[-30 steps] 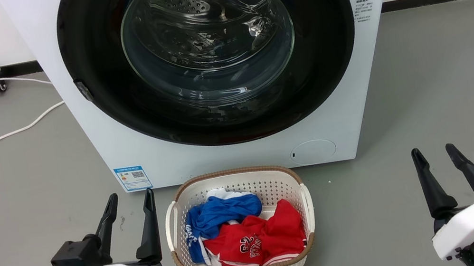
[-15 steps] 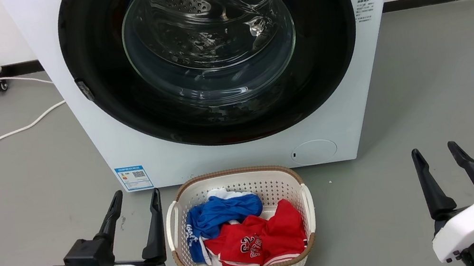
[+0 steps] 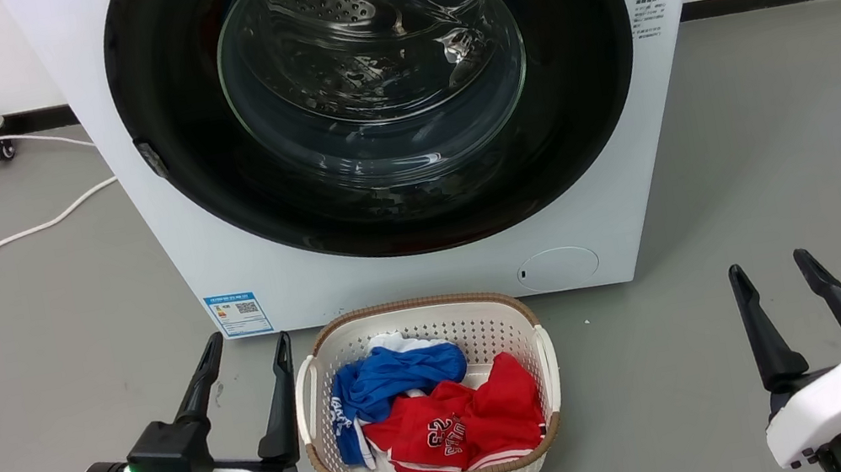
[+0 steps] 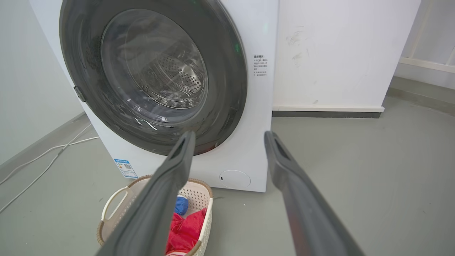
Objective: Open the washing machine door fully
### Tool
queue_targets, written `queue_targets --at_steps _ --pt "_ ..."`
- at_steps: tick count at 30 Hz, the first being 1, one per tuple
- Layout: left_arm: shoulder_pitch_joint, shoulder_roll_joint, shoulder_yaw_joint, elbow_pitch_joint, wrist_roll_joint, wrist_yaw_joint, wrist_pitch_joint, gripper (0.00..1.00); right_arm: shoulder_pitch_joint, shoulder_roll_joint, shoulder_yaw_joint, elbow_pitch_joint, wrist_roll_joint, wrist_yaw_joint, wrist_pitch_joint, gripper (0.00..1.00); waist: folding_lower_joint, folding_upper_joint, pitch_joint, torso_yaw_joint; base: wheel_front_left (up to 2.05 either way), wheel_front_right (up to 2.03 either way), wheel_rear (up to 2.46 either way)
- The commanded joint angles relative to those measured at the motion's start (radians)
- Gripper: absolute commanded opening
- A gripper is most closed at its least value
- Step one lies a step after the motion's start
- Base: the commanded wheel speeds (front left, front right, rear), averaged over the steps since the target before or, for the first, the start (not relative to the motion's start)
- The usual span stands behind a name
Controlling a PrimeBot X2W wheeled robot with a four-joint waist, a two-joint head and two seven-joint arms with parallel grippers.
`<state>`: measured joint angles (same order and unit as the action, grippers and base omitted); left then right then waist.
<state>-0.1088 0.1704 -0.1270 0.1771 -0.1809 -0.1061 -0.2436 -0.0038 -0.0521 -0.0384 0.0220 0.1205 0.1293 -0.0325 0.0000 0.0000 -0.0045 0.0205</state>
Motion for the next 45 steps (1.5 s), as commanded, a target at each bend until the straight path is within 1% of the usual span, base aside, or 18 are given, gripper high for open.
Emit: queue_targets --at_steps 1,10,17,34,35,36,37,38,40,42,44,45 --pt "-0.014 0.000 -0.001 0.002 0.018 -0.005 -0.010 1.00 0.001 0.003 0.003 -0.007 -0.019 0.002 -0.008 1.00 0.0000 0.0000 -0.001 0.000 0.00 0.00 0.00" --pt "-0.016 -0.006 0.005 0.022 0.039 -0.008 -0.024 1.00 0.006 0.003 0.004 -0.010 -0.034 0.001 -0.016 1.00 0.0000 0.0000 -0.002 0.001 0.00 0.00 0.00" --pt "-0.016 -0.010 0.011 0.033 0.010 -0.014 -0.022 1.00 0.005 0.003 0.004 -0.001 -0.010 0.001 -0.019 1.00 0.0000 0.0000 -0.004 0.003 0.00 0.00 0.00" --pt "-0.020 -0.011 0.018 0.052 -0.016 -0.018 -0.022 1.00 -0.001 0.003 0.004 0.015 0.011 0.001 -0.022 1.00 0.0000 0.0000 -0.002 0.002 0.00 0.00 0.00" --pt "-0.020 -0.011 0.018 0.052 -0.015 -0.018 -0.022 1.00 -0.001 0.003 0.004 0.018 0.021 0.001 -0.017 0.84 0.0000 0.0000 -0.002 0.002 0.00 0.00 0.00" --pt "-0.020 -0.012 0.018 0.053 -0.016 -0.018 -0.022 1.00 -0.002 0.003 0.004 0.019 0.023 0.001 -0.015 0.38 0.0000 0.0000 -0.003 0.002 0.00 0.00 0.00" --pt "-0.019 -0.012 0.018 0.054 -0.017 -0.018 -0.022 1.00 -0.002 0.003 0.003 0.021 0.027 0.001 -0.013 0.11 0.0000 0.0000 -0.003 0.002 0.00 0.00 0.00" --pt "-0.019 -0.012 0.018 0.054 -0.018 -0.019 -0.022 1.00 -0.002 0.003 0.002 0.023 0.032 0.001 -0.013 0.00 0.0000 0.0000 -0.003 0.002 0.00 0.00 0.00" --pt "-0.019 -0.013 0.018 0.055 -0.019 -0.019 -0.022 1.00 -0.001 0.003 0.001 0.026 0.045 0.001 -0.007 0.00 0.0000 0.0000 -0.003 0.003 0.00 0.00 0.00" --pt "-0.019 -0.014 0.018 0.055 -0.021 -0.020 -0.022 1.00 -0.002 0.003 0.000 0.031 0.092 0.001 -0.005 0.00 0.0000 0.0000 -0.004 0.003 0.00 0.00 0.00" --pt "-0.018 -0.014 0.018 0.055 -0.023 -0.020 -0.022 1.00 -0.002 0.003 0.003 0.036 0.176 0.001 -0.003 0.00 0.0000 0.0000 -0.005 0.003 0.00 0.00 0.00" --pt "-0.018 -0.015 0.018 0.055 -0.024 -0.020 -0.022 1.00 -0.002 0.003 0.006 0.042 0.246 0.001 0.000 0.00 0.0000 0.0000 -0.005 0.004 0.00 0.00 0.00"
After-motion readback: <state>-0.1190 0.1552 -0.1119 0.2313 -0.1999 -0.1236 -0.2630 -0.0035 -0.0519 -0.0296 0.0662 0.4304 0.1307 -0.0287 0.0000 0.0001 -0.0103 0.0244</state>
